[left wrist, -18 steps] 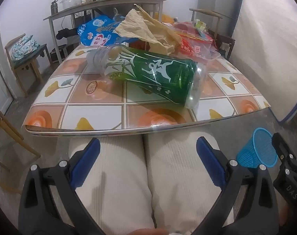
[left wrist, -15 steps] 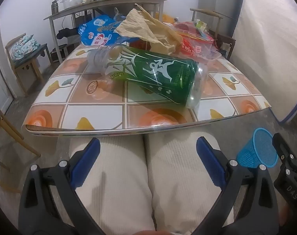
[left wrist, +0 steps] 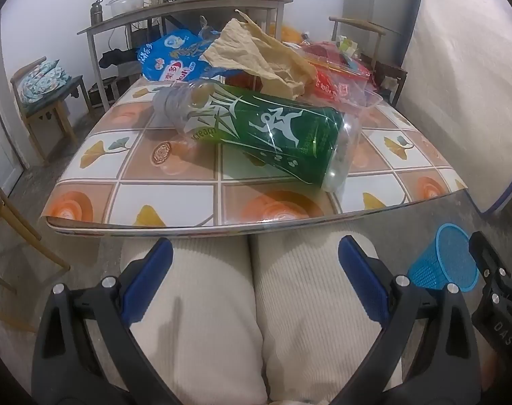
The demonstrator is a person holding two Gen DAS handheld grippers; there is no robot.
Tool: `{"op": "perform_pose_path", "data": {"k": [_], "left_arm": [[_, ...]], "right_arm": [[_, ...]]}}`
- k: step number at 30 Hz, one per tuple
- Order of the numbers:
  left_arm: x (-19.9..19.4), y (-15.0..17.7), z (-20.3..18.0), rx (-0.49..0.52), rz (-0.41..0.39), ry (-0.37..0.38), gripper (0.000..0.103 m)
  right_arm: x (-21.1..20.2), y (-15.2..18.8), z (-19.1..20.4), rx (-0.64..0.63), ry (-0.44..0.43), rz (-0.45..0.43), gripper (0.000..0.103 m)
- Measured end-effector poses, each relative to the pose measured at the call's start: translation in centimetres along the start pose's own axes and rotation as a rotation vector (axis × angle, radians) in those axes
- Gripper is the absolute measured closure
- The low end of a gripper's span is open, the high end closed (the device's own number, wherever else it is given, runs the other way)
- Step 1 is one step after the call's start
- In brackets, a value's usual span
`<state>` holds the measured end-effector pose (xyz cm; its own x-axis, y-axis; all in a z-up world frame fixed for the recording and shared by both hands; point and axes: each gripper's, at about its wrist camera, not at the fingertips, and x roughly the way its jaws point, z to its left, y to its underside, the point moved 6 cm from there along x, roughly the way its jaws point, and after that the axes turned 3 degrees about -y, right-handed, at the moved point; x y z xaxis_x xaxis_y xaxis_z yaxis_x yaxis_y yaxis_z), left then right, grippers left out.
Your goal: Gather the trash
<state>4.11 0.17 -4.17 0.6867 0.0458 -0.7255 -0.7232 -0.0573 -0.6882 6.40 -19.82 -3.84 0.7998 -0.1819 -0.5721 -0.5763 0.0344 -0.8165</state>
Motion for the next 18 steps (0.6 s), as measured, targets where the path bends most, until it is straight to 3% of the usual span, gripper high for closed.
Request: {"op": "perform_pose_path", "data": {"k": [18], "left_arm": [[-0.78, -0.69, 0.08, -0.011, -0.036, -0.013, 0.008]], "right_arm": [[-0.57, -0.2, -0.02, -0.003, -0.013, -0.027, 0.005]]}}
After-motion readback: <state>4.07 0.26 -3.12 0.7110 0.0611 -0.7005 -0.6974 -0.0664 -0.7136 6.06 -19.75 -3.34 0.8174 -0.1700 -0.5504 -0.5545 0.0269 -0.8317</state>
